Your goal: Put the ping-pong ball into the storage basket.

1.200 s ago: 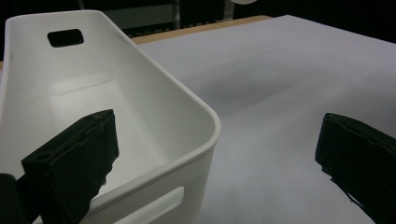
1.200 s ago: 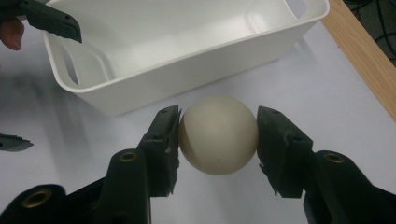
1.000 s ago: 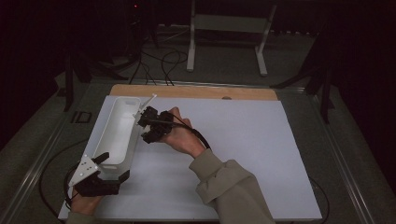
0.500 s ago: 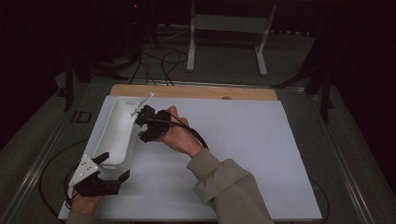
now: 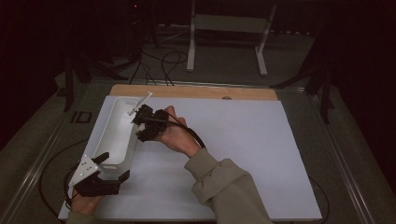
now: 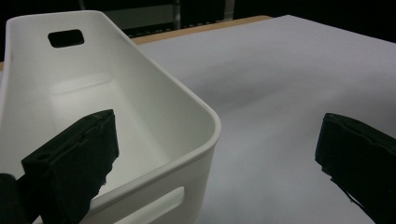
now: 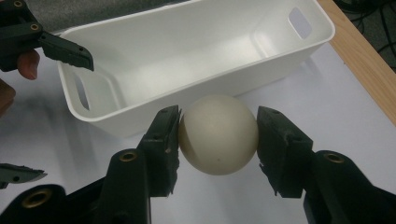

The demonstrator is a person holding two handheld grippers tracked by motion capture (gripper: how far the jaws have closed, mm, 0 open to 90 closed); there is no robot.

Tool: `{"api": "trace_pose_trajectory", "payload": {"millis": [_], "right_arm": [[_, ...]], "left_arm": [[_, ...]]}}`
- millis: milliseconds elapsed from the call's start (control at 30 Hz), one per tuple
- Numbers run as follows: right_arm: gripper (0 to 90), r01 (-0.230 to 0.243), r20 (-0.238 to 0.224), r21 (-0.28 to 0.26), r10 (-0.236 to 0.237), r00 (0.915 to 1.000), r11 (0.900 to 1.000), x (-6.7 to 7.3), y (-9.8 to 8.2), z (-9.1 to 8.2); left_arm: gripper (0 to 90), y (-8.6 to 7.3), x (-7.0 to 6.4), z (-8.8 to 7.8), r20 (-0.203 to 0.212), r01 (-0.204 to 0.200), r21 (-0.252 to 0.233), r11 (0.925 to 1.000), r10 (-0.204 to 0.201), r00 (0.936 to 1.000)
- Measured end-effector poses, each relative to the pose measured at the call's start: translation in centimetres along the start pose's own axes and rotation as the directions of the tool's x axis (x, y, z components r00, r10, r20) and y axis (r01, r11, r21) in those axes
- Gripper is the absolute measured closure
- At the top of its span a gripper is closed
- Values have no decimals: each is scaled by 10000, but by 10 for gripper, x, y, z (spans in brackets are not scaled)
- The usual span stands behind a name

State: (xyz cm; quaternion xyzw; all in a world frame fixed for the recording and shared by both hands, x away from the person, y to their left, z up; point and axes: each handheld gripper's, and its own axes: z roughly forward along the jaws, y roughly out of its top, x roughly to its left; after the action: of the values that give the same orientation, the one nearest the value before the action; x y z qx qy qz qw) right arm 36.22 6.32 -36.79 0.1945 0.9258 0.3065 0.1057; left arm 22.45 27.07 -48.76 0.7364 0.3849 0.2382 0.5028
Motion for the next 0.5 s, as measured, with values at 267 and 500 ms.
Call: {"api": "trace_pose_trajectory", "payload": {"millis": [267, 500], "right_arm": [[500, -33, -38, -64, 33, 10000, 10000, 2, 4, 2], [500, -5, -56, -108, 4, 10000, 9999, 4, 8, 4]], "left_arm": [[1, 0, 0, 0, 15, 18, -8, 10000, -18, 10000], [1, 0, 0, 0, 14, 20, -14, 10000, -20, 10000]]}}
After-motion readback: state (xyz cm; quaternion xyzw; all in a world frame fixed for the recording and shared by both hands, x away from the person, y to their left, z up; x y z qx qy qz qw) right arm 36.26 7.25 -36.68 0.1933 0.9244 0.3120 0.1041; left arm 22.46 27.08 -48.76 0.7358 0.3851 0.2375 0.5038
